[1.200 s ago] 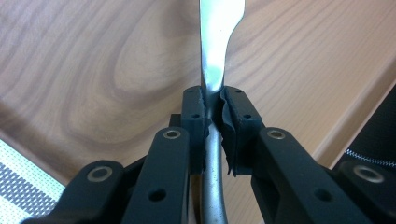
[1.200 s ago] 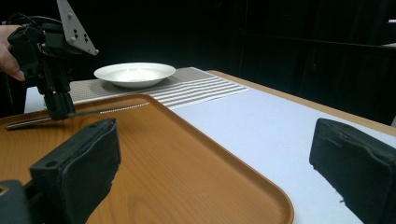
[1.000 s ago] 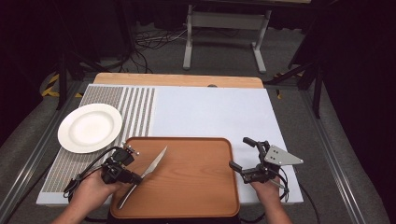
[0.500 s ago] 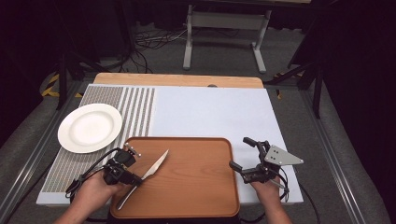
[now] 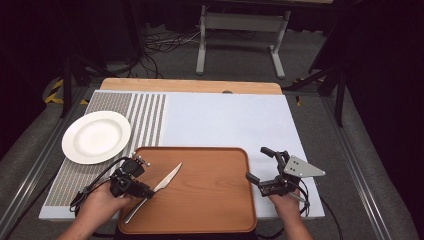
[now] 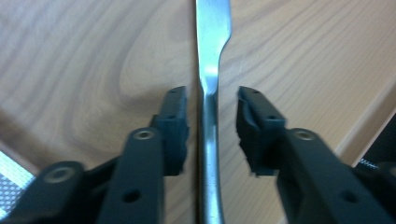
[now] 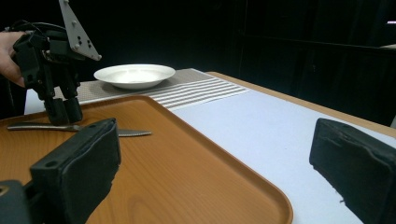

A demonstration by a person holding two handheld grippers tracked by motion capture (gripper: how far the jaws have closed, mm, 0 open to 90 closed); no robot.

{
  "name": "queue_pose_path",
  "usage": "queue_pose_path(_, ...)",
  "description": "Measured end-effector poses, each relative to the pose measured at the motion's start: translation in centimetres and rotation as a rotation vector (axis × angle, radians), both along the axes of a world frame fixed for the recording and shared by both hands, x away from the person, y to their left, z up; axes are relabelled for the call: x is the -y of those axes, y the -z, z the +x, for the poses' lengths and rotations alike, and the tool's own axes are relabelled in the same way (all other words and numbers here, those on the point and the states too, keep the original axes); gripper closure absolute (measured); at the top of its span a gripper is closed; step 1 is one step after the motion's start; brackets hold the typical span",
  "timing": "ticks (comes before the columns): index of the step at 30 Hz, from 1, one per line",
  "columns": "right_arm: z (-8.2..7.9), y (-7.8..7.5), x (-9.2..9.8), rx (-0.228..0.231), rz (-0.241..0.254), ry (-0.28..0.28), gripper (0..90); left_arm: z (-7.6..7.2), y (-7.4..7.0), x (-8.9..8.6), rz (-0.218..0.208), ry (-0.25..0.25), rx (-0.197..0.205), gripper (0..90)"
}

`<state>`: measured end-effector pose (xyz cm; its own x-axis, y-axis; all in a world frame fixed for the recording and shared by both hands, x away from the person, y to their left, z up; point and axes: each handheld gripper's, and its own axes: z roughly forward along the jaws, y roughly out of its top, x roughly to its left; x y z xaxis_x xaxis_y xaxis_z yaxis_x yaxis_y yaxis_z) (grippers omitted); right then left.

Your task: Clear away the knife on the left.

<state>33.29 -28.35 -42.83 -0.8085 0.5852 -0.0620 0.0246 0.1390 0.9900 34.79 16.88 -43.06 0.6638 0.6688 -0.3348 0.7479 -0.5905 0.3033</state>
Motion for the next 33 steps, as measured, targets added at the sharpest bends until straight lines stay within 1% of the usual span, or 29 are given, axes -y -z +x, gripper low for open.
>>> queue_pose_path(1, 0.0, 0.0, 0.0, 0.0, 0.0, 0.0, 2.6, 0.0, 0.0, 0.0, 0.0, 0.0, 0.0, 58.0)
queue_pose_path(2, 0.0, 0.0, 0.0, 0.0, 0.0, 0.0, 2.6, -0.1, -0.3, 0.0, -0.014, 0.01, 0.021, 53.0)
queue_pose_path(3, 0.0, 0.0, 0.0, 0.0, -0.001, 0.0, 2.6, -0.2, -0.4, 0.1, -0.022, 0.009, 0.035, 48.9)
queue_pose_path(4, 0.0, 0.0, 0.0, 0.0, -0.001, 0.0, 2.6, -0.3, -0.5, 0.1, -0.023, 0.024, 0.063, 43.7)
queue_pose_path(5, 0.0, 0.0, 0.0, 0.0, -0.001, 0.0, 2.5, -0.3, -0.5, 0.1, -0.023, 0.024, 0.063, 39.5)
queue_pose_path(6, 0.0, 0.0, 0.0, -0.001, 0.0, -0.001, 2.6, -0.5, -0.7, 0.1, -0.025, 0.037, 0.095, 36.0)
queue_pose_path(7, 0.0, 0.0, 0.0, -0.001, 0.001, -0.001, 2.6, -0.8, -0.8, 0.2, -0.041, 0.064, 0.151, 32.9)
queue_pose_path(8, 0.0, 0.0, 0.0, -0.001, 0.001, -0.001, 2.6, -0.8, -0.8, 0.2, -0.041, 0.064, 0.151, 28.9)
queue_pose_path(11, 0.0, 0.0, 0.0, 0.003, 0.0, -0.003, 2.5, -1.3, -1.1, 0.1, -0.081, 0.095, 0.211, 26.4)
queue_pose_path(14, 0.0, 0.0, 0.0, 0.002, 0.002, -0.003, 2.5, -1.6, -1.2, 0.2, -0.108, 0.113, 0.25, 26.6)
queue_pose_path(15, 0.0, 0.0, 0.0, 0.002, 0.002, -0.003, 2.5, -1.8, -1.3, 0.2, -0.116, 0.122, 0.273, 27.6)
queue_pose_path(17, 0.0, 0.0, 0.0, 0.003, 0.002, -0.004, 2.5, -2.3, -1.6, 0.3, -0.148, 0.157, 0.316, 34.0)
queue_pose_path(18, 0.0, 0.0, 0.0, 0.004, 0.001, -0.004, 2.5, -2.6, -1.7, 0.3, -0.167, 0.177, 0.338, 42.1)
queue_pose_path(19, 0.0, 0.0, 0.0, 0.004, 0.0, -0.004, 2.5, -2.7, -1.8, 0.4, -0.18, 0.196, 0.349, 50.1)
queue_pose_path(20, 0.0, 0.0, 0.0, 0.004, 0.0, -0.004, 2.5, -2.8, -1.8, 0.5, -0.19, 0.209, 0.346, 56.0)
queue_pose_path(21, 0.0, 0.0, 0.0, 0.004, 0.001, -0.005, 2.5, -3.0, -1.7, 0.6, -0.192, 0.231, 0.357, 67.7)
queue_pose_path(22, 0.0, 0.0, 0.0, 0.005, 0.0, -0.004, 2.5, -3.2, -1.6, 0.7, -0.186, 0.246, 0.368, 72.0)
queue_pose_path(23, 0.0, 0.0, 0.0, 0.005, 0.0, -0.004, 2.5, -3.2, -1.6, 0.7, -0.186, 0.246, 0.368, 77.8)
queue_pose_path(24, 0.0, 0.0, 0.0, 0.005, 0.0, -0.006, 2.5, -3.3, -1.5, 0.9, -0.179, 0.256, 0.375, 77.8)
queue_pose_path(25, 0.0, 0.0, 0.0, 0.006, 0.001, -0.006, 2.5, -3.4, -1.4, 1.0, -0.17, 0.267, 0.387, 84.3)
queue_pose_path(26, 0.0, 0.0, 0.0, 0.007, 0.002, -0.004, 2.5, -3.5, -1.2, 1.2, -0.151, 0.269, 0.392, 89.8)
queue_pose_path(28, 0.0, 0.0, 0.0, 0.007, 0.003, -0.004, 2.5, -3.5, -1.0, 1.3, -0.144, 0.271, 0.398, 89.9)
queue_pose_path(31, 0.0, 0.0, -0.1, 0.005, 0.001, -0.006, 2.5, -3.2, -0.4, 1.5, -0.125, 0.274, 0.396, 90.0)
queue_pose_path(33, 0.0, 0.0, -0.1, 0.006, 0.001, -0.007, 2.5, -3.2, -0.2, 1.6, -0.119, 0.276, 0.392, 90.0)
